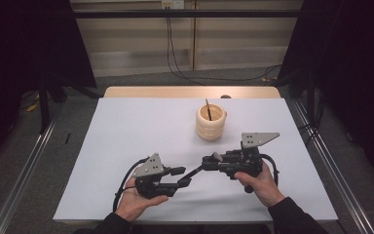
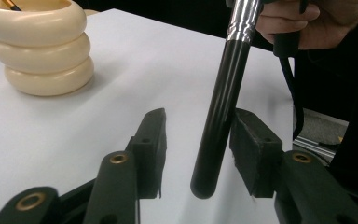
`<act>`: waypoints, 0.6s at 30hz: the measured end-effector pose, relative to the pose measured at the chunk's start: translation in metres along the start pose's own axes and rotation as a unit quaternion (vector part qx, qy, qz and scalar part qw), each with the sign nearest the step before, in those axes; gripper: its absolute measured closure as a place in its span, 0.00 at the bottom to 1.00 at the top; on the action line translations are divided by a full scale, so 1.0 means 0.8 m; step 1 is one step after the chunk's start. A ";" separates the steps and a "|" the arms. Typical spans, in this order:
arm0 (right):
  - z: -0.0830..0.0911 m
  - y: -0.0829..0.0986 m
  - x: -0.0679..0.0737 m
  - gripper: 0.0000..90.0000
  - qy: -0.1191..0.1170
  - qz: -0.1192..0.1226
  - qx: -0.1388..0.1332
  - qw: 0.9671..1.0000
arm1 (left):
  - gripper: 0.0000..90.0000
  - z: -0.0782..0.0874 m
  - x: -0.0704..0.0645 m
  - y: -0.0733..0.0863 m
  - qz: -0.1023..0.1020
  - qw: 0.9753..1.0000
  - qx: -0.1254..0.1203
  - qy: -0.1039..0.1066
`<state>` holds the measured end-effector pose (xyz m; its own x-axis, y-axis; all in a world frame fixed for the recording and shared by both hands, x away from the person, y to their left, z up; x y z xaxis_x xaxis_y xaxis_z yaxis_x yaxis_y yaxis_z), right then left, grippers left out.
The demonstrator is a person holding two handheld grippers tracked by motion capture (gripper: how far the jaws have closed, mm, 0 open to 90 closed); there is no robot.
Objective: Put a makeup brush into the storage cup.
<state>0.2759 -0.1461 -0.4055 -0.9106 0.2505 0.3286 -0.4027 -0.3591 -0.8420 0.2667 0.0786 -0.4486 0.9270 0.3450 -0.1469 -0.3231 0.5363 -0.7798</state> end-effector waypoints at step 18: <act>0.007 -0.001 -0.003 0.86 0.016 -0.002 -0.004 1.000 | 0.12 0.016 0.013 -0.003 0.034 0.999 -0.014 -0.040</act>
<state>0.2779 -0.1511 -0.4031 -0.9051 0.2815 0.3186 -0.4060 -0.3501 -0.8442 0.2747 0.0910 -0.4402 0.8843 0.4414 -0.1522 -0.3787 0.4873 -0.7868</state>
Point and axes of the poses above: each handheld gripper's, and its own axes: z roughly backward along the jaws, y roughly out of its underside, x roughly to its left, the point moved 4 cm from there along -z, roughly forward along the jaws, and after that the axes turned 15 degrees about x, right-handed, at the moved point
